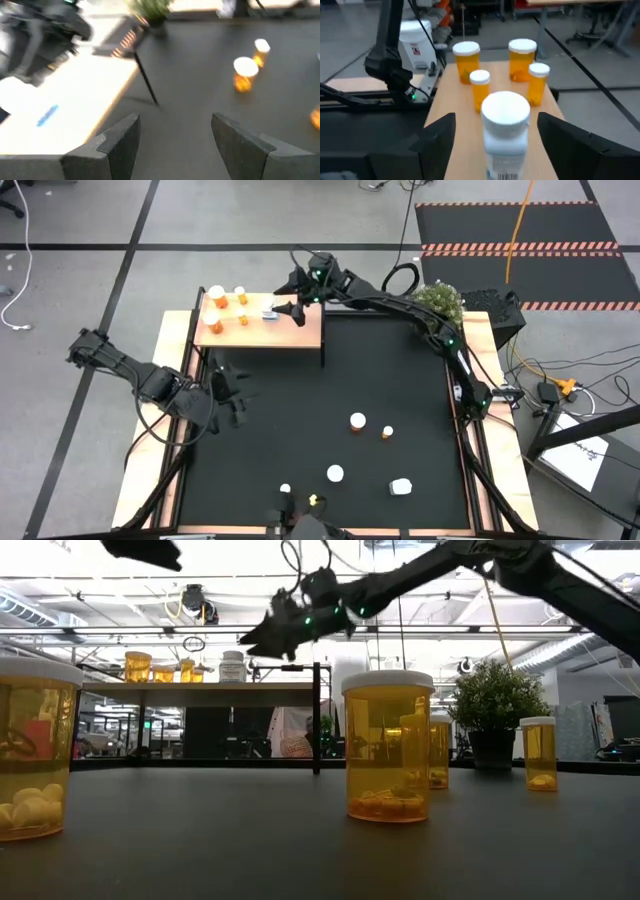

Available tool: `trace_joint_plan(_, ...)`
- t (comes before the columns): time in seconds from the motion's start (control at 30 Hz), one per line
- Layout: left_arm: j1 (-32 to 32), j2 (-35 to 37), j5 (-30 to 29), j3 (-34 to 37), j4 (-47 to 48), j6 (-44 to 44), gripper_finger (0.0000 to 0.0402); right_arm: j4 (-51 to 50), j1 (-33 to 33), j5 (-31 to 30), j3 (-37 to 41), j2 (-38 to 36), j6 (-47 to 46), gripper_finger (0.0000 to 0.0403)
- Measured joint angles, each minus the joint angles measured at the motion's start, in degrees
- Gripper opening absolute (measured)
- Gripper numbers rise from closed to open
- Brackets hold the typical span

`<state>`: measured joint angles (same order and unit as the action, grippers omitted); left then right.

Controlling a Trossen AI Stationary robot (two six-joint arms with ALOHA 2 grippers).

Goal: Pick and place medicine bottles onto shelf by color
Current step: Put the white pill bottle on the shelf

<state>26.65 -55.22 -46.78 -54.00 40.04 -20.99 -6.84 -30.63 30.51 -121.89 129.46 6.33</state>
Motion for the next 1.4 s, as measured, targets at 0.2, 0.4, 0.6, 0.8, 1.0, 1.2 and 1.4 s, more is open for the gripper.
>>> trace_joint_plan(0.2, -9.41, -1.63, -0.88, 0.00, -9.17, 4.01, 0.0243, -19.00, 2.16, -6.99, 0.00, -9.89, 4.36, 0.0288)
trace_joint_plan(0.4, -21.08, -7.61, -1.82, 0.00, -11.96, 1.13, 0.0243, -31.48, 9.08, -17.67, 8.04, -22.24, 7.39, 0.0280)
trace_joint_plan(0.6, -28.92, -14.35, -1.73, 0.00, -17.13, -1.17, 0.0243, -18.76, 16.62, -32.98, 32.33, -40.22, 6.18, 0.0279)
trace_joint_plan(0.8, -34.26, -17.83, -1.71, 0.00, -16.38, -7.44, 0.0225, -1.00, 20.59, -33.58, 56.05, -55.72, 2.22, 0.0279)
trace_joint_plan(1.0, -37.69, -19.56, -1.69, 0.00, -16.40, -9.15, 0.0152, 9.91, 20.75, -33.80, 70.16, -64.58, 0.42, 0.0279)
trace_joint_plan(1.2, -40.68, -21.90, -1.75, -0.02, -19.08, -9.00, 0.0076, 13.37, 20.76, -33.73, 76.24, -68.00, -0.51, 0.0279)
trace_joint_plan(1.4, -42.23, -24.24, -1.70, -0.07, -22.58, -6.68, 0.0035, 13.51, 21.00, -33.69, 77.29, -68.03, -1.16, 0.0279)
